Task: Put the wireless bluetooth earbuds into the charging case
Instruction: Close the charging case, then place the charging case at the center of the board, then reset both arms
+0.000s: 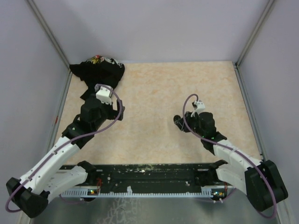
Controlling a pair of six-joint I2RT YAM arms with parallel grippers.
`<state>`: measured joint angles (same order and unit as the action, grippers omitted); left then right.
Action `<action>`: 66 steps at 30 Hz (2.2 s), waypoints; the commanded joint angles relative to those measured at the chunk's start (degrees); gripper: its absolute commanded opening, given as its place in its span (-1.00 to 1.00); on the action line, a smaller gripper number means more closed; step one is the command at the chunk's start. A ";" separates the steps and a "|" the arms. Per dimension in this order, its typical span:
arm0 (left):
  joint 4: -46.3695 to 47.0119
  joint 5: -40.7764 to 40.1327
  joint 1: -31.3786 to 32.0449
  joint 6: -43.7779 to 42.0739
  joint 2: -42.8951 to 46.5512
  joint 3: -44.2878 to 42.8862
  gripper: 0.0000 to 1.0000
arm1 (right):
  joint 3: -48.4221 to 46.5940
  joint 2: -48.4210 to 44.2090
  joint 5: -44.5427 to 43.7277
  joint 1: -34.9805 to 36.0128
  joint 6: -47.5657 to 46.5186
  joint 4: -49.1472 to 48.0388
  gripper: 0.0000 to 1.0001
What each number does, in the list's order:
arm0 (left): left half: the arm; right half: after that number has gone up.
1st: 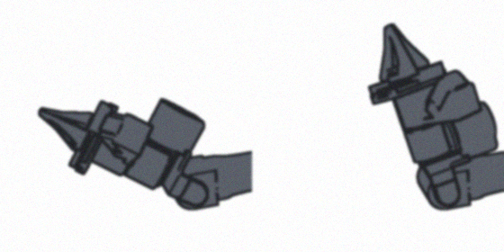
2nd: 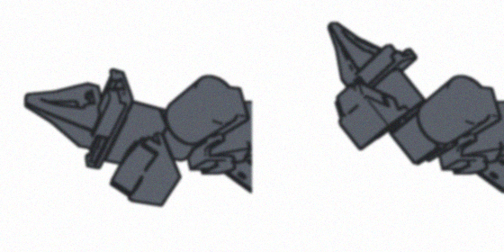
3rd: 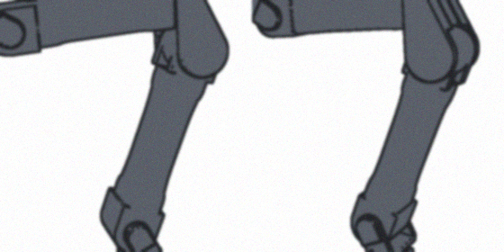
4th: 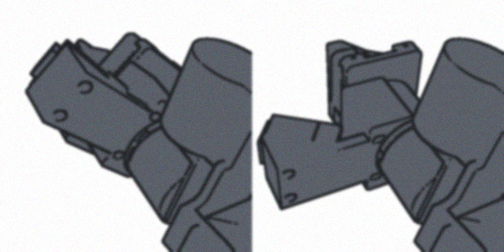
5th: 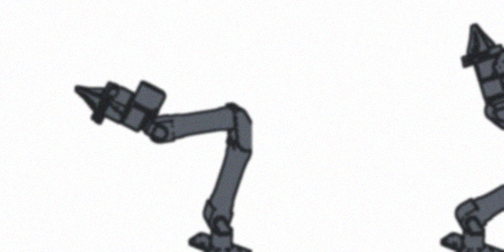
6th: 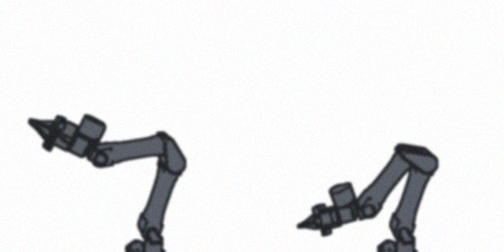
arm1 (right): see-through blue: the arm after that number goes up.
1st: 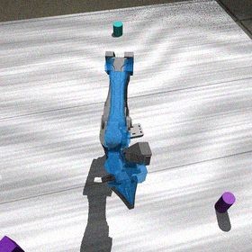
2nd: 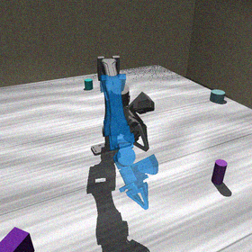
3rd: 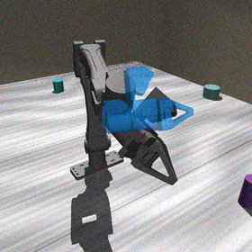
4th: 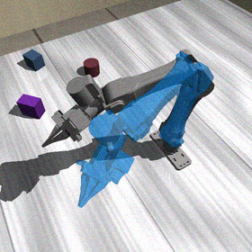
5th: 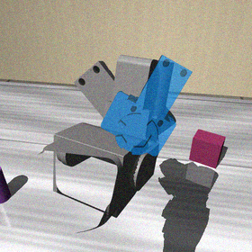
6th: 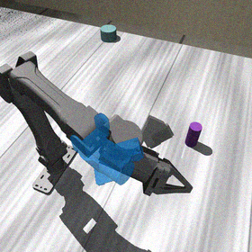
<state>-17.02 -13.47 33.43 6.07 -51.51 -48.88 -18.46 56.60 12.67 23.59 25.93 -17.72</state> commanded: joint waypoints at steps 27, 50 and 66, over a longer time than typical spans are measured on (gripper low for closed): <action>3.90 1.86 -12.48 -2.15 5.47 5.53 0.99 | -4.51 18.10 -10.47 -13.49 18.35 7.64 -0.22; -9.35 5.65 -14.98 8.74 30.84 3.30 1.00 | -16.30 -34.90 -6.05 -13.50 0.64 44.97 0.74; -14.62 5.87 -14.98 12.14 40.91 4.18 1.00 | -23.31 -50.78 -13.90 -13.26 -13.52 45.57 0.77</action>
<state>-31.03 -8.29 18.74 17.78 -13.04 -46.28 -42.63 7.11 0.84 10.59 16.01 29.91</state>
